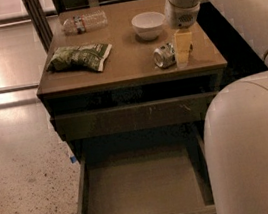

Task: Place 7up can into middle drawer

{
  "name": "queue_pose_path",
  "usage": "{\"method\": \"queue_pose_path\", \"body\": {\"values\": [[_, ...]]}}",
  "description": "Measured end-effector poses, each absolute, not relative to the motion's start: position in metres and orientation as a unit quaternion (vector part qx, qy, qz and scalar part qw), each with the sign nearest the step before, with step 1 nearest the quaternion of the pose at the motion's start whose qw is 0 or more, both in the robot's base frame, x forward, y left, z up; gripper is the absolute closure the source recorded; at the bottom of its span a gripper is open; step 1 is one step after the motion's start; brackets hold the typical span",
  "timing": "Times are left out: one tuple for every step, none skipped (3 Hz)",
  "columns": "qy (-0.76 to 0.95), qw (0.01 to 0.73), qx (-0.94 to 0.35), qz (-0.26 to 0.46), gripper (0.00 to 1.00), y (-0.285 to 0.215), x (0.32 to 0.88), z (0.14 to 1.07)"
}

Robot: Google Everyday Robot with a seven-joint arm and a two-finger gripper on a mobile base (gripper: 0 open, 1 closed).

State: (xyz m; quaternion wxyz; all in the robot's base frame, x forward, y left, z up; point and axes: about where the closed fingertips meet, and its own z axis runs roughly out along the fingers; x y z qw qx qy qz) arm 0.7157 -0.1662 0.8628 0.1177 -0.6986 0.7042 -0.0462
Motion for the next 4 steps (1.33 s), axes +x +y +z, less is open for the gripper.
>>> {"method": "queue_pose_path", "body": {"values": [[0.703,0.114,-0.701,-0.025,0.00,-0.169,0.728,0.849],[0.706,0.112,-0.699,-0.008,0.02,-0.171,0.733,0.838],[0.705,0.122,-0.698,-0.015,0.25,-0.168,0.740,0.836],[0.705,0.122,-0.698,-0.015,0.48,-0.168,0.740,0.836]]}}
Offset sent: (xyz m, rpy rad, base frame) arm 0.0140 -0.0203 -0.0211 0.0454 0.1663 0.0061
